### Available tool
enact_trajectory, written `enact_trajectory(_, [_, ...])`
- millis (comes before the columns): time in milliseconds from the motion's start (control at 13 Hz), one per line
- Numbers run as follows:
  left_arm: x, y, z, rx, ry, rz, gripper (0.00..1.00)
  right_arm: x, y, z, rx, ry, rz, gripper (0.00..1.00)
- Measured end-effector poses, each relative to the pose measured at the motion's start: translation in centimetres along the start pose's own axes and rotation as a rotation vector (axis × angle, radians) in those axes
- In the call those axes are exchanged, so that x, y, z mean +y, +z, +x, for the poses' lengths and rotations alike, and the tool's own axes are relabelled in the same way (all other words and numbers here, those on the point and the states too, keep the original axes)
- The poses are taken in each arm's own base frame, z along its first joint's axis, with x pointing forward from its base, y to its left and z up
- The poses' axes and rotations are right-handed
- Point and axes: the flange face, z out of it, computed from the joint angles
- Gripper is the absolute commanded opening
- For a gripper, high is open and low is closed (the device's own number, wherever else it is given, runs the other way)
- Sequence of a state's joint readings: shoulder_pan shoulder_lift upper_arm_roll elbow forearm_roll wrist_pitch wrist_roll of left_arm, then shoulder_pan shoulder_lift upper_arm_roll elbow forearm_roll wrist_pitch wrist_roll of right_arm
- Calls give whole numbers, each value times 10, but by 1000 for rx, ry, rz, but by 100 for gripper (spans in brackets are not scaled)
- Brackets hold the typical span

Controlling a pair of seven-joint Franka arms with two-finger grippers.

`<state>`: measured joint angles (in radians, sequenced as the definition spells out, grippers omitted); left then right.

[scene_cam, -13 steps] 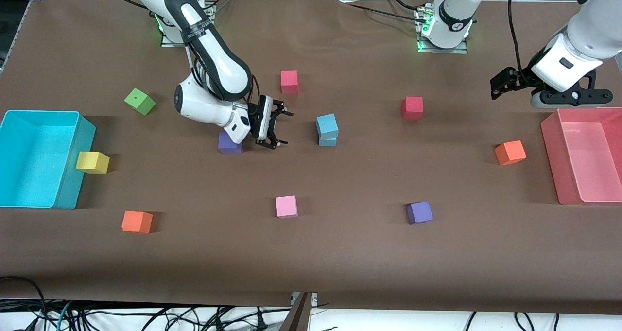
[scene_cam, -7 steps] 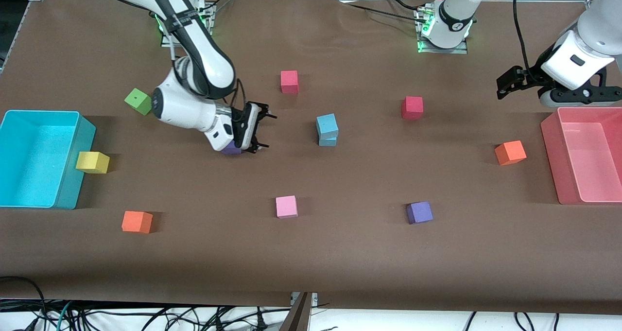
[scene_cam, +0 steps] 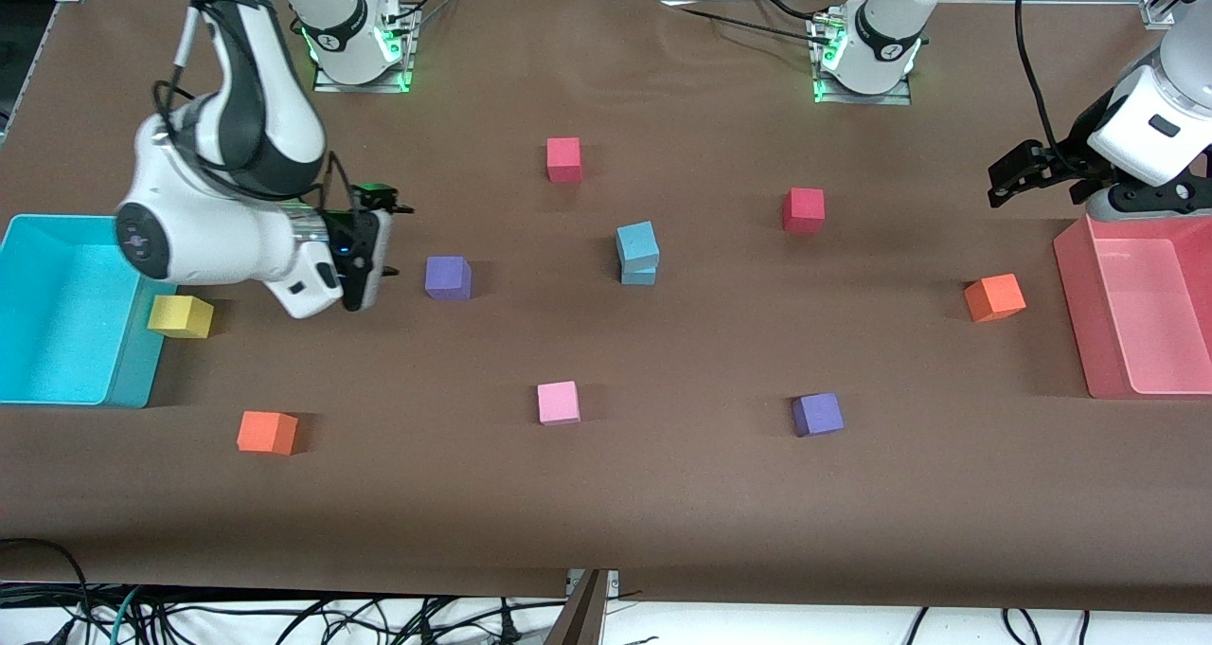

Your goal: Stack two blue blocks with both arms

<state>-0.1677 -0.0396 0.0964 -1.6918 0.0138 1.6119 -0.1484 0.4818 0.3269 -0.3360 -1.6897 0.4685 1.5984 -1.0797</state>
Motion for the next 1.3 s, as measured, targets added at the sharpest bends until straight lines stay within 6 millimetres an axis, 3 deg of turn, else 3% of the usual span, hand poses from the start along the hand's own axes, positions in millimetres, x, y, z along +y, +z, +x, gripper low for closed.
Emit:
enact_trajectory(153, [1, 3, 2, -7, 0, 2, 100, 4, -31, -22, -74, 127, -35, 100])
enact_trajectory(460, [1, -2, 3, 5, -1, 0, 100, 1, -81, -25, -128, 240, -182, 100])
enact_trajectory(613, [0, -3, 3, 6, -1, 0, 100, 7, -107, -39, -100, 268, -220, 100])
enact_trajectory(997, [0, -3, 3, 7, -2, 0, 100, 38, -127, -84, 1, 308, -261, 100])
enact_trajectory(1304, [0, -4, 3, 8, -3, 0, 100, 40, -155, -124, -45, 303, -478, 100])
